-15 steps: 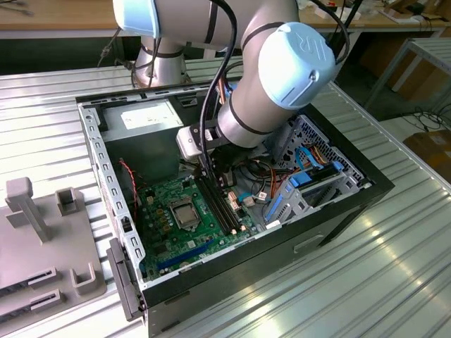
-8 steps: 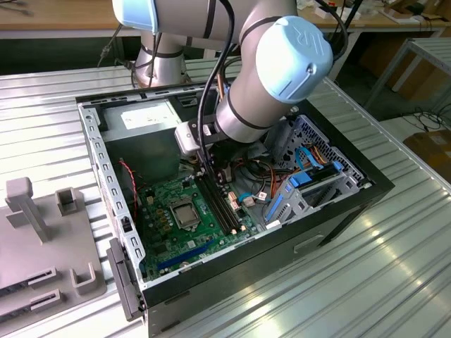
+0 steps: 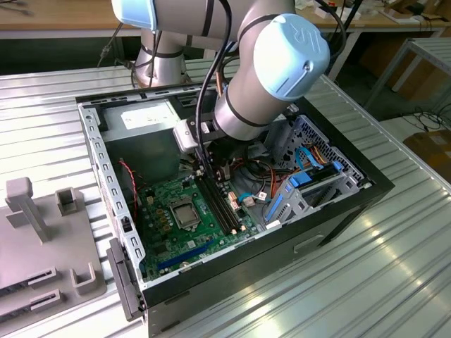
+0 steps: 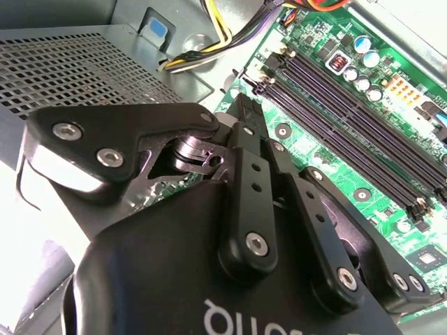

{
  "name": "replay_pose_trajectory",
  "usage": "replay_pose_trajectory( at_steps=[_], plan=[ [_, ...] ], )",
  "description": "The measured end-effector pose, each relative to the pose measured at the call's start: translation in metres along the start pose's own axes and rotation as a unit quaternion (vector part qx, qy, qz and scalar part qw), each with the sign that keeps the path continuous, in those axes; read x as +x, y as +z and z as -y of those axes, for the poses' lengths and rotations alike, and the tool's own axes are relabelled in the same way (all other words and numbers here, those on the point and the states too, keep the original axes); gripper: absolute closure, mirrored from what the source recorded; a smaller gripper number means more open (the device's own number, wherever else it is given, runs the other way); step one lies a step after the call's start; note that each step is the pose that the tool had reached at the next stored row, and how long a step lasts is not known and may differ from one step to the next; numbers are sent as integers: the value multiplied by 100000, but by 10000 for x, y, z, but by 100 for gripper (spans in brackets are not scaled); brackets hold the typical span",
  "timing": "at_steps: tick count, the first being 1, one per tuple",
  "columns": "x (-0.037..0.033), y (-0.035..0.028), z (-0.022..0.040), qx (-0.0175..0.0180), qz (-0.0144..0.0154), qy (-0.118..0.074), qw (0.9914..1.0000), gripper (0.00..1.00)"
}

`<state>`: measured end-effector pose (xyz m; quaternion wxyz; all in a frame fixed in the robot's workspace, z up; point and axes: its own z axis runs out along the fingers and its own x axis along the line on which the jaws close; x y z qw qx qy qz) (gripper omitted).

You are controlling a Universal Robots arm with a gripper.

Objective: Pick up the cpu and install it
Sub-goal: 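Install the first cpu locking lever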

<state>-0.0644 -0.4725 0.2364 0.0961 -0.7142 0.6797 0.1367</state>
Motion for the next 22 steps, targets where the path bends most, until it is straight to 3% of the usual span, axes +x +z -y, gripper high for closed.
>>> replay_pose_trajectory(
  at_steps=[7, 14, 22],
  plan=[
    [-4, 0, -17, 6, 146, -8, 100000, 89],
    [-7, 3, -54, 28, 826, -60, 99997, 89],
    [-11, 4, -88, -33, 874, -51, 99996, 89]
  ],
)
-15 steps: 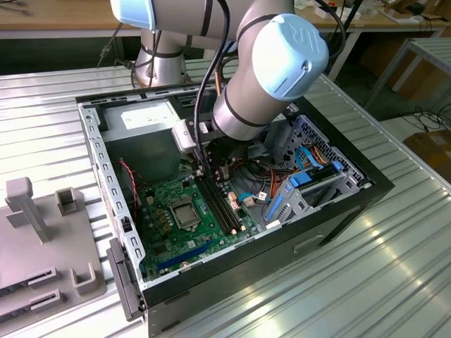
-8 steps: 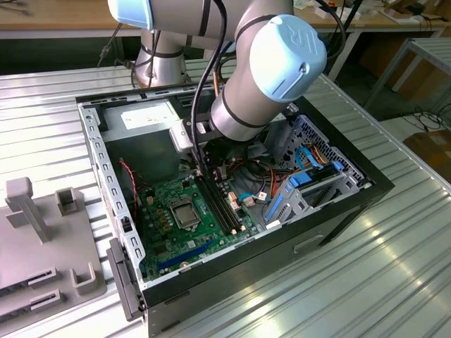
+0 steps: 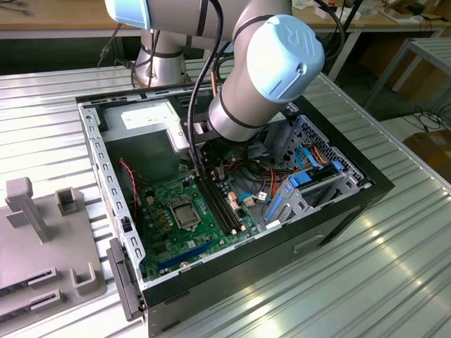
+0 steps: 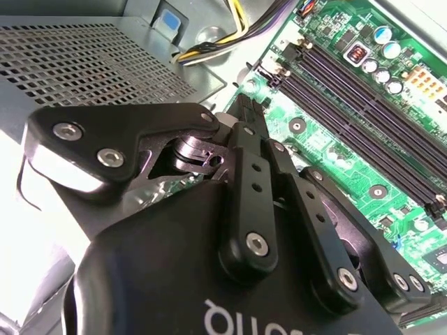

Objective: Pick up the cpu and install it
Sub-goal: 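Install the first cpu locking lever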

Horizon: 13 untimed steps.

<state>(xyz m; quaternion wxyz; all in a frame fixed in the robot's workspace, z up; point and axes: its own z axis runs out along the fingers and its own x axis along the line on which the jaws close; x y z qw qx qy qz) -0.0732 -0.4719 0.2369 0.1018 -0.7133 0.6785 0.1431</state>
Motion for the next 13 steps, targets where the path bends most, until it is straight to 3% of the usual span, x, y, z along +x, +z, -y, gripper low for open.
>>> replay_pose_trajectory(
  at_steps=[6, 13],
  plan=[
    [-3, -2, -1, -353, -270, 156, 99999, 89],
    [-3, -2, -1, -453, -1766, 272, 99983, 89]
  ],
)
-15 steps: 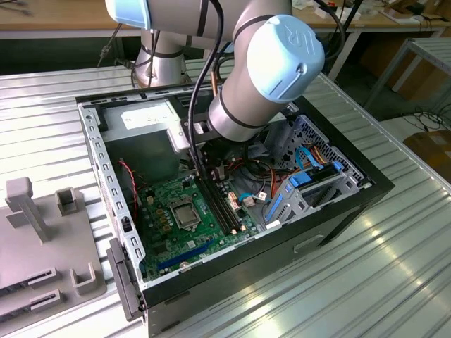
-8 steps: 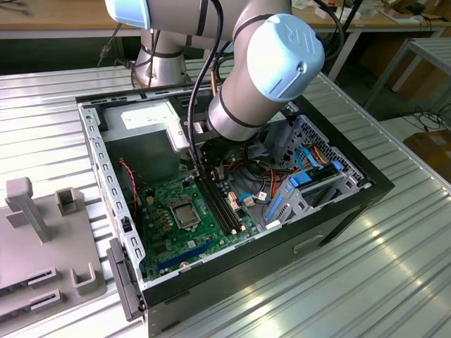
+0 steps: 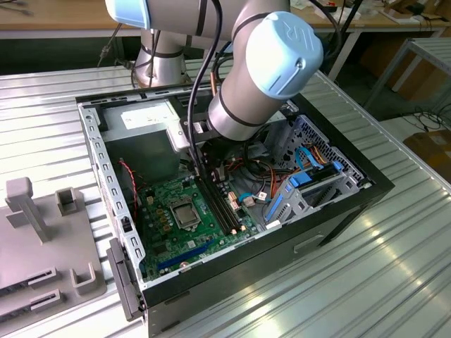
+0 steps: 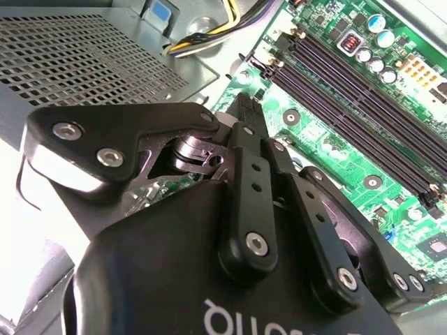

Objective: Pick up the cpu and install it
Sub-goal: 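Install the first cpu locking lever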

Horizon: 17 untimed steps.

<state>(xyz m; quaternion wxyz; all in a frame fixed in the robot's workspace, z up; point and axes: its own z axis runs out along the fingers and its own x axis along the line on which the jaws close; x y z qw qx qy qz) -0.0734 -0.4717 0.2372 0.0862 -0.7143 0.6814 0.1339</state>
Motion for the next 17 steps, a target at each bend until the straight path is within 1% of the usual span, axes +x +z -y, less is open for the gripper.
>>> replay_pose_trajectory(
  at_steps=[2, 6, 8, 9, 10, 12, 15, 17],
  plan=[
    [0, 0, 0, -63, -522, 43, 99999, 89],
    [0, 0, 0, -114, -1140, 90, 99993, 89],
    [0, 0, 0, -137, -1524, 117, 99988, 89],
    [1, 0, 0, -147, -1775, 130, 99984, 89],
    [2, 0, 0, -157, -1930, 139, 99981, 89],
    [5, -3, -1, -173, -2091, 152, 99978, 89],
    [9, -2, -1, -162, -2125, 145, 99977, 89],
    [13, -3, -1, -199, -2238, 149, 99975, 89]
  ],
)
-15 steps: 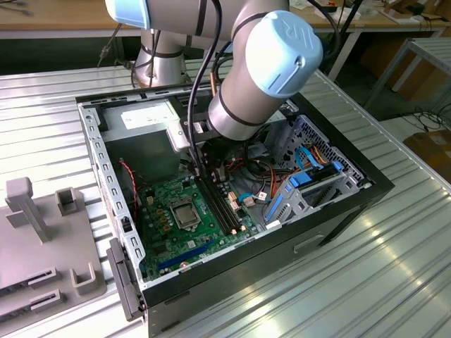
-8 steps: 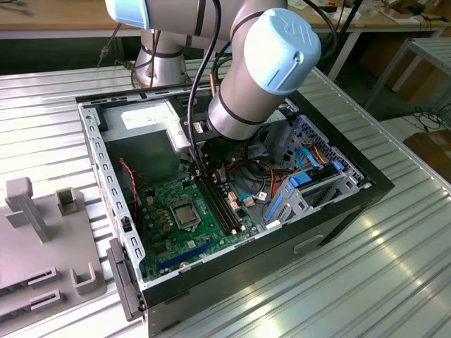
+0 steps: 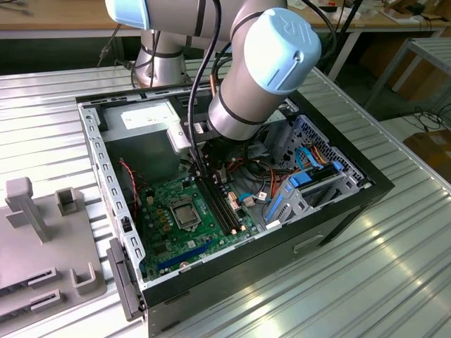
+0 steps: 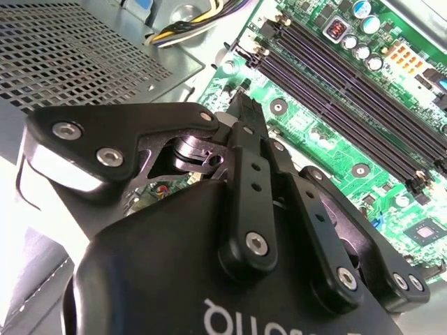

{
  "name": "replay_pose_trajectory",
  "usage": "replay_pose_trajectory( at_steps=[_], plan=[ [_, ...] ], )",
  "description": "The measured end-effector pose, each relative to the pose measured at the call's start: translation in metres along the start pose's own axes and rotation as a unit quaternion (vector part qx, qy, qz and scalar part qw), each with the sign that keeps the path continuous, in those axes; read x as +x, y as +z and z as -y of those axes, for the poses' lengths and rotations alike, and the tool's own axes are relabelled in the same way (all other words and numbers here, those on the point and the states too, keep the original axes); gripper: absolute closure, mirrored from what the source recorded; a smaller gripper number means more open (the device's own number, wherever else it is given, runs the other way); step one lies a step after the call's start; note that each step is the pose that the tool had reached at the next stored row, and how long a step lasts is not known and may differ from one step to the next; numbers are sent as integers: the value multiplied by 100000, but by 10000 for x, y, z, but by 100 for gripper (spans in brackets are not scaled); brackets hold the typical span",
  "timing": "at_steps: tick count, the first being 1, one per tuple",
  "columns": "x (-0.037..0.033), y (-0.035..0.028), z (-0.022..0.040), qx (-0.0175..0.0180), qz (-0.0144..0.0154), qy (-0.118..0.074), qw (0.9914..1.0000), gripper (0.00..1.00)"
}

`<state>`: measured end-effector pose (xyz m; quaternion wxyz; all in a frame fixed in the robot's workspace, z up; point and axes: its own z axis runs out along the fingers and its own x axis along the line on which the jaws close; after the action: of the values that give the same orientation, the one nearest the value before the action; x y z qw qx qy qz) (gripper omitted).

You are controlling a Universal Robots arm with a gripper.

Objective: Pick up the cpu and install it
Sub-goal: 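Install the first cpu locking lever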

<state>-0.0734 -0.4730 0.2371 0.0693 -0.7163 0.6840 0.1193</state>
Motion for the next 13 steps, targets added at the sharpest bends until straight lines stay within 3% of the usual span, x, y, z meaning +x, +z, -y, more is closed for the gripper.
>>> replay_pose_trajectory(
  at_steps=[11, 13],
  plan=[
    [32, -2, -2, -56, -268, -23, 100000, 89],
    [35, -4, -2, -72, -476, -10, 99999, 89]
  ],
)
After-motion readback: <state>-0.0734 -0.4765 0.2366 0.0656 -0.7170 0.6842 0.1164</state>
